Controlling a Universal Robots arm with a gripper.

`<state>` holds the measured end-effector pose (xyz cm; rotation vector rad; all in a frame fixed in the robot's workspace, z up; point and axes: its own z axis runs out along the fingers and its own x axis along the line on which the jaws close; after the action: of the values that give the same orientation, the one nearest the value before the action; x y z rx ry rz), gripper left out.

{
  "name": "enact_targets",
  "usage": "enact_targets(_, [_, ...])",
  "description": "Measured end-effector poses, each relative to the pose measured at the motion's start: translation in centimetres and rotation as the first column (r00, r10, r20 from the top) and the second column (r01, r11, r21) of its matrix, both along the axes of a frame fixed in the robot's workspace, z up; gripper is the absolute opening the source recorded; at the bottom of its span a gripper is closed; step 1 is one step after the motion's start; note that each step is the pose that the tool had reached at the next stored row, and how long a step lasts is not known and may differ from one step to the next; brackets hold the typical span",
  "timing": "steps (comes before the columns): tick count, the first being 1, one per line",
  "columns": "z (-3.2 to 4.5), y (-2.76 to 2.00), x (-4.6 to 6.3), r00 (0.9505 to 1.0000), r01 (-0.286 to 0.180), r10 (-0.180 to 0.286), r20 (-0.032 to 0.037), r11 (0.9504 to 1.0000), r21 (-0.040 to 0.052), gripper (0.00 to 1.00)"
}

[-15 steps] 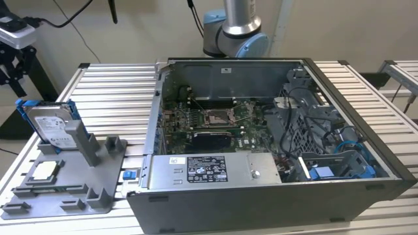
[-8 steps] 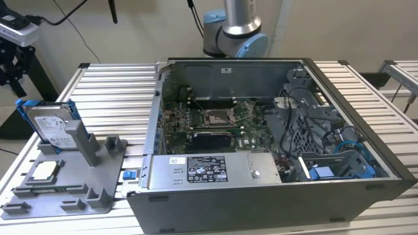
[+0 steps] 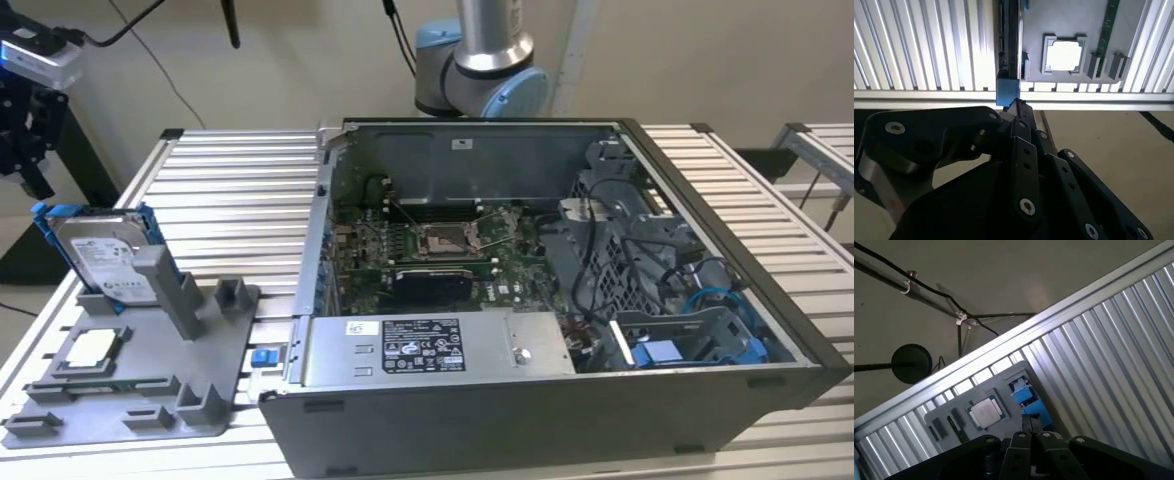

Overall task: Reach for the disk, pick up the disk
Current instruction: 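Pick up the disk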

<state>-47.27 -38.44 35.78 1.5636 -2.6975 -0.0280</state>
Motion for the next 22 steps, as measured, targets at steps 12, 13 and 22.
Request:
enact_targets(12, [0.00,0.00,0.00,0.9804,-0.197,0.197,-0.0001,0.9804,-0.0047,0.00])
enact_targets(13, [0.00,0.00,0.00,0.9767,-0.215,0.215,0.0000,0.9766,-0.0048,0.00])
enact_targets(22, [0.00,0.00,0.00,0.9547,-0.298,0.298,0.0011,0.9547,-0.0051,0.00])
